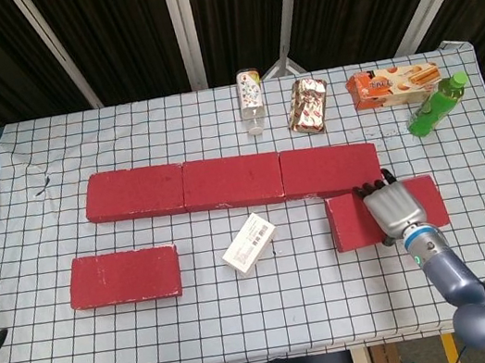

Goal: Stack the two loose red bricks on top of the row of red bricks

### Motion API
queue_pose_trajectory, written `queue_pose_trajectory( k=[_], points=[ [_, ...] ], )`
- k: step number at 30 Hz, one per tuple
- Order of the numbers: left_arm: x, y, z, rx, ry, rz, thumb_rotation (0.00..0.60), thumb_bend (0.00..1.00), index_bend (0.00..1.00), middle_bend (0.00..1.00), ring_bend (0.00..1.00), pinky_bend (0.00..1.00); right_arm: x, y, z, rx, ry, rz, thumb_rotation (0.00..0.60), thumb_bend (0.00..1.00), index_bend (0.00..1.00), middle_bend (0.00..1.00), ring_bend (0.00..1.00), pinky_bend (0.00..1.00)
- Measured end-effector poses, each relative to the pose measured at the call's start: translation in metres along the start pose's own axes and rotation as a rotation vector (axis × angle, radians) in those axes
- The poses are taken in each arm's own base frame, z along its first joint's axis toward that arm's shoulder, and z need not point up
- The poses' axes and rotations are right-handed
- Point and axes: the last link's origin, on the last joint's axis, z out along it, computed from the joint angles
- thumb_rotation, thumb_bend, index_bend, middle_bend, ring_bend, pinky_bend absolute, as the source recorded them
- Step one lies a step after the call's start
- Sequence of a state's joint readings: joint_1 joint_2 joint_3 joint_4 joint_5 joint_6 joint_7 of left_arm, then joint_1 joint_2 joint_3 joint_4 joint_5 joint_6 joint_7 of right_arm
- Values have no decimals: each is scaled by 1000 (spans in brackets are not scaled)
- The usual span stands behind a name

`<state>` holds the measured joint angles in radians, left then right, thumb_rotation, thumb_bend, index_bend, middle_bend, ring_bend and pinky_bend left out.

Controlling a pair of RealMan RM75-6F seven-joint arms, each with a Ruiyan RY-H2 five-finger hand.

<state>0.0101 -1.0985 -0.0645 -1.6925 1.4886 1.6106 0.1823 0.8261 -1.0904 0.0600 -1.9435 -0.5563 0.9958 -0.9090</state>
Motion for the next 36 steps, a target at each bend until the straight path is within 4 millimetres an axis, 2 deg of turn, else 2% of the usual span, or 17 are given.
queue_pose_trajectory(
  k=[5, 11, 15, 22, 27, 36],
  points=[
    [-1, -1, 2, 22, 5, 19, 600, 218, 136, 0, 0, 32, 37, -17, 14, -42, -11, -29, 600, 155, 313, 303, 260, 0],
    [-1, -1, 2, 42, 18, 37, 600, 218, 134, 0, 0, 32, 78, -53, 36, -93, -69, -29, 600, 155, 313, 309, 265, 0],
    [-2, -2, 4, 46, 18, 42, 600, 219, 131, 0, 0, 32, 103, -82, 57, -137, -110, -10, 600, 155, 319, 311, 268, 0],
    [0, -3, 3, 55, 37, 43, 600, 219, 131, 0, 0, 32, 143, -118, 93, -187, -116, 63, 600, 155, 324, 319, 280, 0],
    [-1, -3, 3, 67, 38, 50, 600, 218, 131, 0, 0, 32, 156, -140, 112, -144, -95, 118, 600, 155, 324, 324, 287, 0],
    [-2, -2, 4, 78, 42, 63, 600, 219, 128, 0, 0, 32, 153, -163, 130, -63, -84, 139, 600, 155, 324, 334, 298, 0]
  ],
)
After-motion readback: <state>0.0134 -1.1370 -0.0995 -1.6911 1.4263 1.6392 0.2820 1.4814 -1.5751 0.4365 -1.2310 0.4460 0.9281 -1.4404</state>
